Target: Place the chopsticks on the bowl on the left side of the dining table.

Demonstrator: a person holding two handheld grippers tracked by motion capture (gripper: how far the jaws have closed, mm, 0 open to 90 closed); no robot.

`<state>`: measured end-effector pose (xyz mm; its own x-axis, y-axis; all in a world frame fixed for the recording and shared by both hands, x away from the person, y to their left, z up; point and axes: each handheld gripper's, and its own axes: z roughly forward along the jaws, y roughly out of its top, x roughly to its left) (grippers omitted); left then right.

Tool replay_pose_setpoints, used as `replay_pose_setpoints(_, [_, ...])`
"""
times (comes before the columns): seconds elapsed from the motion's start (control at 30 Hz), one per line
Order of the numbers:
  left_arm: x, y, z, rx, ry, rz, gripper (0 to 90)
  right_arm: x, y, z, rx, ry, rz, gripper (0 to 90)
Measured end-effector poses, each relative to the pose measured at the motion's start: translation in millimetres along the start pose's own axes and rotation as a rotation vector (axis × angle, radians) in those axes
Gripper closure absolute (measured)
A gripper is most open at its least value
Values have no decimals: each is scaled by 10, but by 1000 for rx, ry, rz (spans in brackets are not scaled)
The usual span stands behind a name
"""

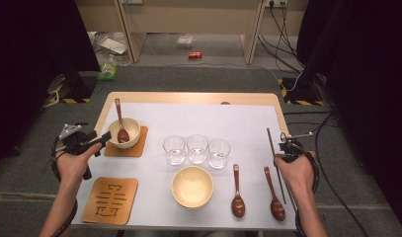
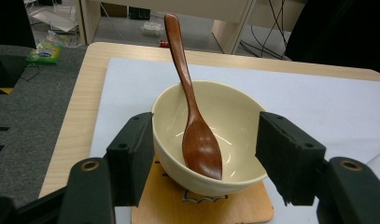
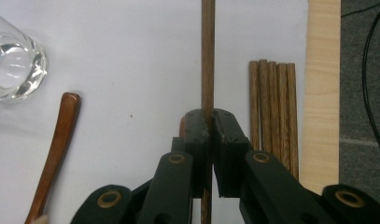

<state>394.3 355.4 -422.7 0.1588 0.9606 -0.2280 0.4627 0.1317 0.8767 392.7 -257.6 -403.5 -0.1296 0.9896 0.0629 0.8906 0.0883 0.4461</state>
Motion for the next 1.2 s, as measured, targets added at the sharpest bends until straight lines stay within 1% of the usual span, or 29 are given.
replay_pose_setpoints(0.2, [-3,6,-7,-4,-2,0,367,41,58,-35,-43,2,-2,854])
replay_pose_setpoints(0.27, [-3,7,-10,-3,-1,1,367,62,80,-46,-53,2,9,854])
replay_pose_setpoints(0.3, [-2,8,-10,-3,0,1,367,60,87,-48,-64,3,0,854])
replay_pose_setpoints(0.63, [3,14,-20,-7,1,0,367,109,179,-83,-141,4,8,854])
replay_pose_setpoints(0.67, [2,16,-21,-7,2,1,367,110,186,-85,-148,4,4,854])
replay_pose_setpoints(0.7, [2,16,-22,-8,2,1,367,121,191,-87,-154,5,12,854])
replay_pose_setpoints(0.77, [3,17,-23,-8,2,0,366,122,201,-86,-171,4,3,854])
replay_pose_setpoints(0.97, [3,21,-28,-12,2,-1,366,149,229,-92,-208,6,11,853])
replay_pose_setpoints(1.2, [0,22,-29,-12,1,1,366,177,270,-97,-254,6,4,853])
